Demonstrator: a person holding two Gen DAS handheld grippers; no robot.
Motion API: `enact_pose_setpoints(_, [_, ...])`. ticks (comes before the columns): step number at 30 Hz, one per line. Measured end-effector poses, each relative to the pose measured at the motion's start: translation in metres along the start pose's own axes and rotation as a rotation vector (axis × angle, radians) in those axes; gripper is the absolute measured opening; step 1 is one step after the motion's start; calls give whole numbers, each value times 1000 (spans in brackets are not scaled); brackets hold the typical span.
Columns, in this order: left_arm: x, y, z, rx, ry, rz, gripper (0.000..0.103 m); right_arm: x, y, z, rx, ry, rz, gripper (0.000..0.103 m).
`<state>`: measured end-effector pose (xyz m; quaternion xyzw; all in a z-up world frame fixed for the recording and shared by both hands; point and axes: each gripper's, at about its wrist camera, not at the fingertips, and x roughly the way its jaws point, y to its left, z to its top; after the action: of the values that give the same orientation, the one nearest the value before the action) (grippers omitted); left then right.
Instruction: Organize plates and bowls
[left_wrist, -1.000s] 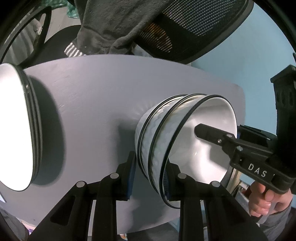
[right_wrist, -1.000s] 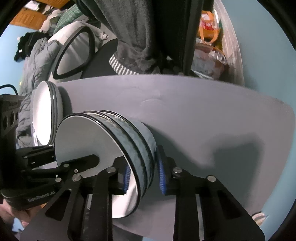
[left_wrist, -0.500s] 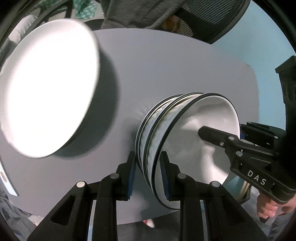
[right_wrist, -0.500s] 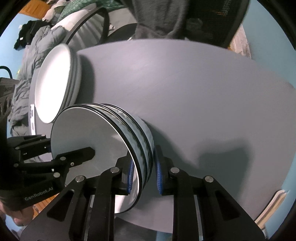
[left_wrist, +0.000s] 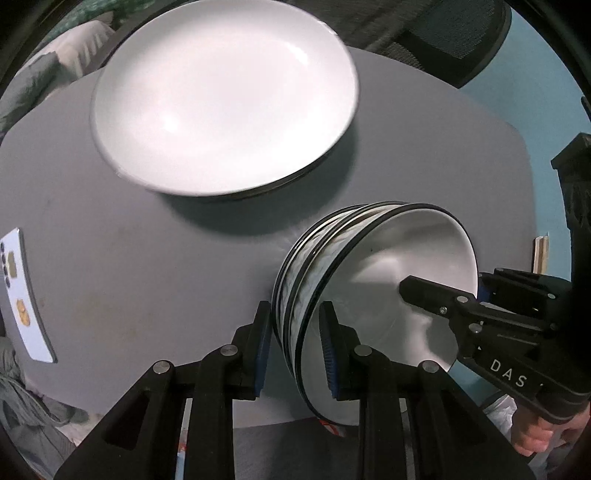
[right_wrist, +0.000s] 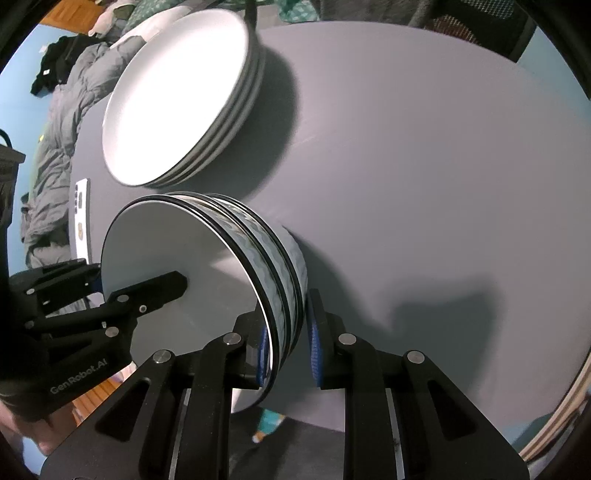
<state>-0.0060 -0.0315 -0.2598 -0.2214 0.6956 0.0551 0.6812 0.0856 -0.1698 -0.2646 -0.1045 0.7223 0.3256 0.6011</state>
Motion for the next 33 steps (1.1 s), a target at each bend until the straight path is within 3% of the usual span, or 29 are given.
enact_pose_setpoints(15, [1, 29, -16, -18, -6, -16, 25, 12, 35, -10, 7, 2, -4, 19])
enact_pose_setpoints(20, [13, 8, -6, -18, -9, -35, 24, 12, 43, -16, 22, -14, -11, 17])
enact_pose_setpoints(33, [18, 4, 0, -16, -24, -81, 20, 4, 37, -26, 109, -57, 24, 16])
